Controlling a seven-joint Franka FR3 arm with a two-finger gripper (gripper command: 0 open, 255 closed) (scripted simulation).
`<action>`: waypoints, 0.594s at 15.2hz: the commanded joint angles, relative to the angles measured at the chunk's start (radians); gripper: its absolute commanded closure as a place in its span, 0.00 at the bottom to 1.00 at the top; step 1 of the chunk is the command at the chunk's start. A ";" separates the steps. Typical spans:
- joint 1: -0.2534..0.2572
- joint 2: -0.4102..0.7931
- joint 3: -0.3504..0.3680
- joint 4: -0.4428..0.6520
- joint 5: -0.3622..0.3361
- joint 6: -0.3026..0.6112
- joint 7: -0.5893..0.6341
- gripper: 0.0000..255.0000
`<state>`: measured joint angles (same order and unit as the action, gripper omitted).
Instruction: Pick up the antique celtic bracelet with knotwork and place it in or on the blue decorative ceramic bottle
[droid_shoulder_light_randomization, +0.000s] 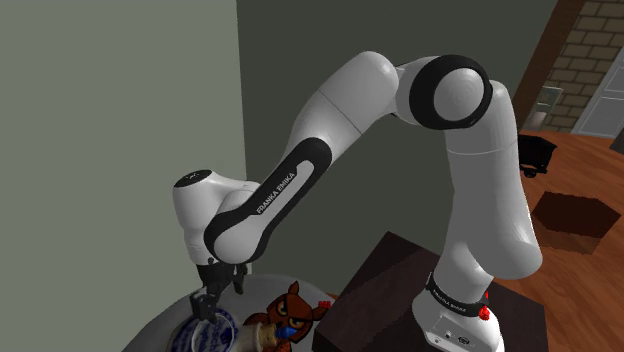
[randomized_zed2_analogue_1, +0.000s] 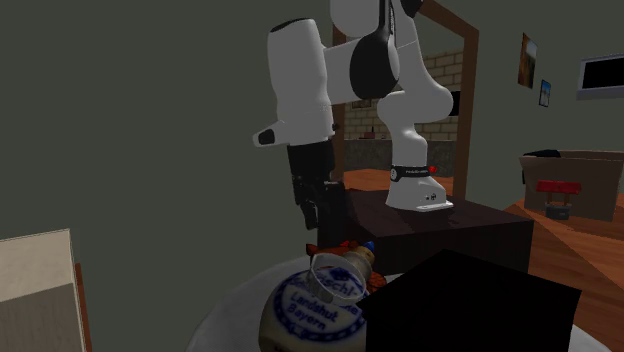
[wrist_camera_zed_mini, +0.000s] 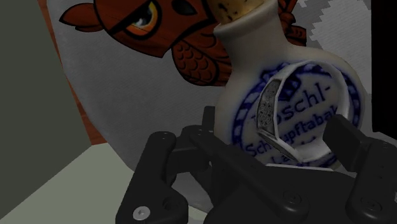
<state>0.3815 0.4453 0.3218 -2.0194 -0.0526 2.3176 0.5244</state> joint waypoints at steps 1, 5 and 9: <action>0.000 0.000 0.000 0.000 0.000 0.000 0.000 0.00; -0.014 -0.059 0.011 0.030 0.021 -0.087 -0.014 0.00; -0.016 -0.073 0.013 0.040 0.026 -0.110 -0.017 0.00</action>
<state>0.3658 0.3755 0.3345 -1.9785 -0.0277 2.2097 0.5078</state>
